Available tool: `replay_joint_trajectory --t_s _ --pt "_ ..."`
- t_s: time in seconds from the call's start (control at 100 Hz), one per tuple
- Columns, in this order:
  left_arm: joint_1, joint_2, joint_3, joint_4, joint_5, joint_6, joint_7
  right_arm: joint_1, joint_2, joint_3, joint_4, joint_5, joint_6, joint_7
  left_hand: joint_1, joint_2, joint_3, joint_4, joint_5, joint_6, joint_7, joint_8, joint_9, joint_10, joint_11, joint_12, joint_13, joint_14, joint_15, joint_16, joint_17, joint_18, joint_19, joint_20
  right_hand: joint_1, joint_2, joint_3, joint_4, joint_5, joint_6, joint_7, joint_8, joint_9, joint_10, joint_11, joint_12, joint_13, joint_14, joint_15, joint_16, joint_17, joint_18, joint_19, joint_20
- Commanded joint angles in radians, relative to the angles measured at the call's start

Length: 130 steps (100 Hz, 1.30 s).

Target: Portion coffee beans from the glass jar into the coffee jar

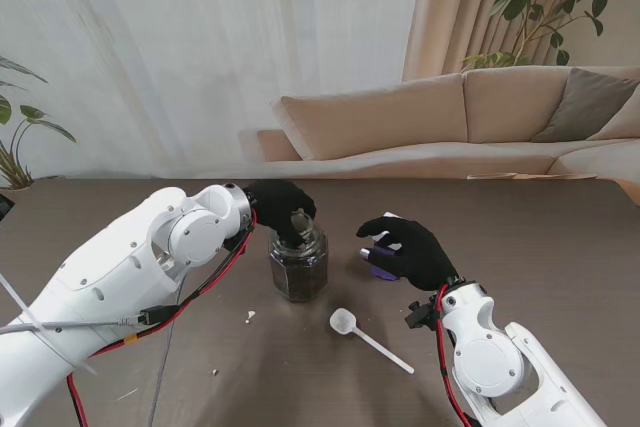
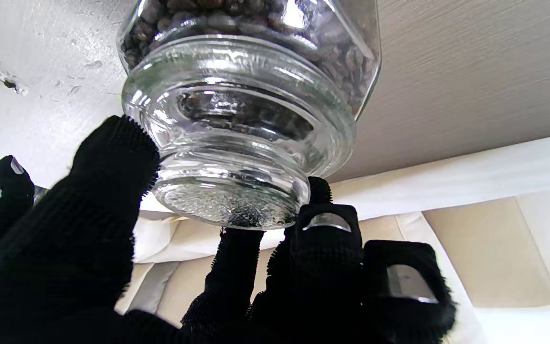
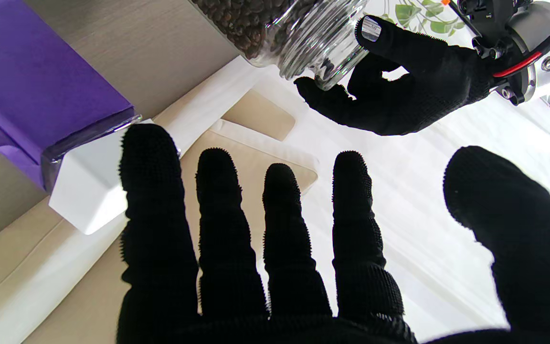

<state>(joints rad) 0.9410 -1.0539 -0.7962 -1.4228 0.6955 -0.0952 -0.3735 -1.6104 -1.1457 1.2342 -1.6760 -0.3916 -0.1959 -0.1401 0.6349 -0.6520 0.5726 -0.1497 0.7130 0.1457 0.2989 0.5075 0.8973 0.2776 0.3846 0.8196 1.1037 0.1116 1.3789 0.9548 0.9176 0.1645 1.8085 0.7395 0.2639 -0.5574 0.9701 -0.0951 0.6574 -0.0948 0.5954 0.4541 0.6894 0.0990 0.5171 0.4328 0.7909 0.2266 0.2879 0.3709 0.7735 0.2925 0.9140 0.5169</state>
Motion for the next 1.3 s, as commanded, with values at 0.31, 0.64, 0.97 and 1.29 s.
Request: replay_joint_trajectory --t_s 0.31,0.64,0.97,1.29 --pt "0.015 0.006 -0.021 -0.04 0.038 0.001 -0.026 -0.003 -0.004 -0.002 0.0 0.0 -0.003 0.012 -0.022 0.127 -0.089 0.086 0.032 -0.045 -0.084 -0.087 -0.084 0.0 -0.063 -0.075 -0.079 0.028 -0.088 0.013 -0.063 -0.025 0.137 0.055 0.018 0.019 -0.019 -0.008 0.011 0.006 0.006 -0.007 0.004 0.009 -0.003 0.004 0.005 0.004 0.006 0.01 -0.411 0.009 0.003 0.016" --pt "0.077 -0.004 -0.097 -0.075 0.01 0.021 0.026 -0.001 -0.006 -0.002 0.002 -0.003 -0.004 0.004 0.024 0.245 -0.296 0.112 -0.022 -0.062 -0.123 -0.167 -0.104 0.032 -0.173 -0.248 -0.253 0.214 -0.408 -0.042 -0.276 0.127 -0.105 0.184 0.015 0.019 -0.02 -0.008 0.006 -0.001 0.005 -0.007 0.001 0.008 -0.004 0.003 0.001 0.003 0.005 0.009 -0.415 0.015 0.0 0.017" --pt "0.294 -0.019 -0.291 -0.177 -0.143 0.004 0.123 -0.002 -0.01 0.002 0.005 -0.013 -0.004 -0.021 0.081 0.251 -0.304 0.116 -0.06 -0.03 -0.146 -0.175 -0.205 -0.066 -0.277 -0.452 -0.619 0.24 -1.114 -0.462 -0.798 0.172 -0.98 -0.041 0.015 0.014 -0.02 -0.008 -0.005 0.001 0.001 -0.008 -0.016 0.007 -0.007 0.002 -0.023 0.004 -0.007 0.005 -0.438 0.015 -0.021 0.012" --pt "0.545 -0.035 -0.441 -0.258 -0.306 -0.096 0.208 -0.006 -0.009 0.007 0.005 -0.025 -0.016 -0.023 0.124 0.222 -0.184 0.132 -0.14 -0.015 -0.188 -0.211 -0.35 -0.101 -0.322 -0.568 -0.795 0.144 -1.309 -0.665 -0.863 0.063 -1.497 -0.274 0.017 -0.015 -0.036 -0.012 -0.077 -0.025 -0.017 -0.01 -0.097 -0.004 -0.014 0.001 -0.095 0.004 -0.033 -0.003 -0.478 0.01 -0.072 0.004"
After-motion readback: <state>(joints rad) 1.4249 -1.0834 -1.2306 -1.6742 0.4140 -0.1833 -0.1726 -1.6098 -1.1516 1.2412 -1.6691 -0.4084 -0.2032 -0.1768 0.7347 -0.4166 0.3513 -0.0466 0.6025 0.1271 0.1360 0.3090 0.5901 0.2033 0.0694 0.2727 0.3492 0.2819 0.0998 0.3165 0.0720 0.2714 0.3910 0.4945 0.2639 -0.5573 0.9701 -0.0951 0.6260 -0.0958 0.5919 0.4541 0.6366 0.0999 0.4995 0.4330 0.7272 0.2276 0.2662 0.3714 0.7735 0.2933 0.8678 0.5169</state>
